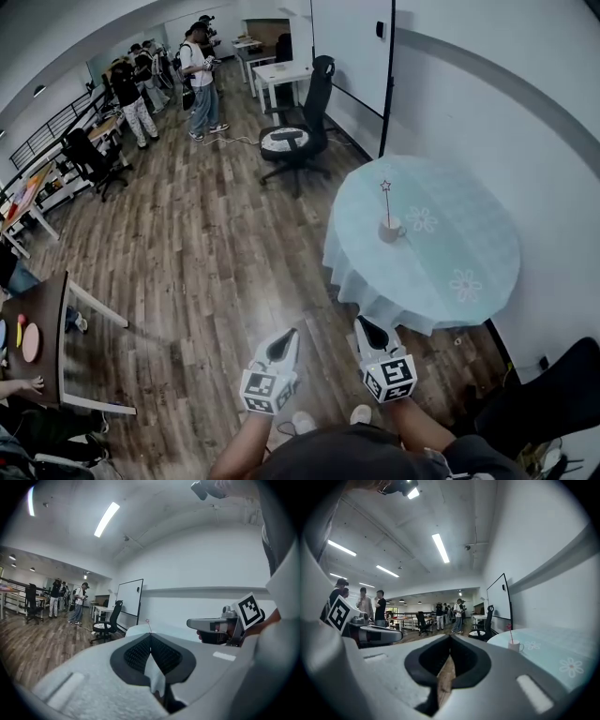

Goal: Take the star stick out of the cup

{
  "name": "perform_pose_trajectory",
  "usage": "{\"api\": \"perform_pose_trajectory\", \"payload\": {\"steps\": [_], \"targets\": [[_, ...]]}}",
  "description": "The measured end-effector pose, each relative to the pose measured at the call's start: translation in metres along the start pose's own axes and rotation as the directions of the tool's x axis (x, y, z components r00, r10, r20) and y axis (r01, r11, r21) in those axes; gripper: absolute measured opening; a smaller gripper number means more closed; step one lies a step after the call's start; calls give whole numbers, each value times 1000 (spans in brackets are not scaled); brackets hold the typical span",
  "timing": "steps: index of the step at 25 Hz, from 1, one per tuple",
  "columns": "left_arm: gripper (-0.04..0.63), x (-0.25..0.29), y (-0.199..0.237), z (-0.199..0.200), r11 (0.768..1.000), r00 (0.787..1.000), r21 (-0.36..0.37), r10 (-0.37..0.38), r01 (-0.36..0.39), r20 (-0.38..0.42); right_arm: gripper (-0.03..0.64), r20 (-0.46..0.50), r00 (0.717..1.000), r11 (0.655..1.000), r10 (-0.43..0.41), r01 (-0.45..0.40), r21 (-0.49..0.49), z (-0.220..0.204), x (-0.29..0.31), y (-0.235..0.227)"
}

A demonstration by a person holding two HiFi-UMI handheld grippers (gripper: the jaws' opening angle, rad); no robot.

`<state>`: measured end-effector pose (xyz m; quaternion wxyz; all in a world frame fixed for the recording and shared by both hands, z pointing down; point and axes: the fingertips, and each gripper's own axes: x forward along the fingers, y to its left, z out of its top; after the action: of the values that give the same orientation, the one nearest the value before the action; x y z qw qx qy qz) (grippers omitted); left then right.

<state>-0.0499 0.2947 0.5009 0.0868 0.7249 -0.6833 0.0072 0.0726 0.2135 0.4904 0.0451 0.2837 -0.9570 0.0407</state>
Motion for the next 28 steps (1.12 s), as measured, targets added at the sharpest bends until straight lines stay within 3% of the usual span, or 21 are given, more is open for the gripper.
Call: {"api": "perform_pose_trajectory", "payload": {"steps": [17, 28], "targets": [[4, -13, 25, -11, 996, 996, -14, -88, 87, -14, 3, -37, 998, 999, -50, 50, -13, -14, 12, 40], [4, 60, 26, -18, 996, 994, -32, -89, 87, -58, 3, -42, 998, 999, -51, 51, 7, -13, 59, -22]]}}
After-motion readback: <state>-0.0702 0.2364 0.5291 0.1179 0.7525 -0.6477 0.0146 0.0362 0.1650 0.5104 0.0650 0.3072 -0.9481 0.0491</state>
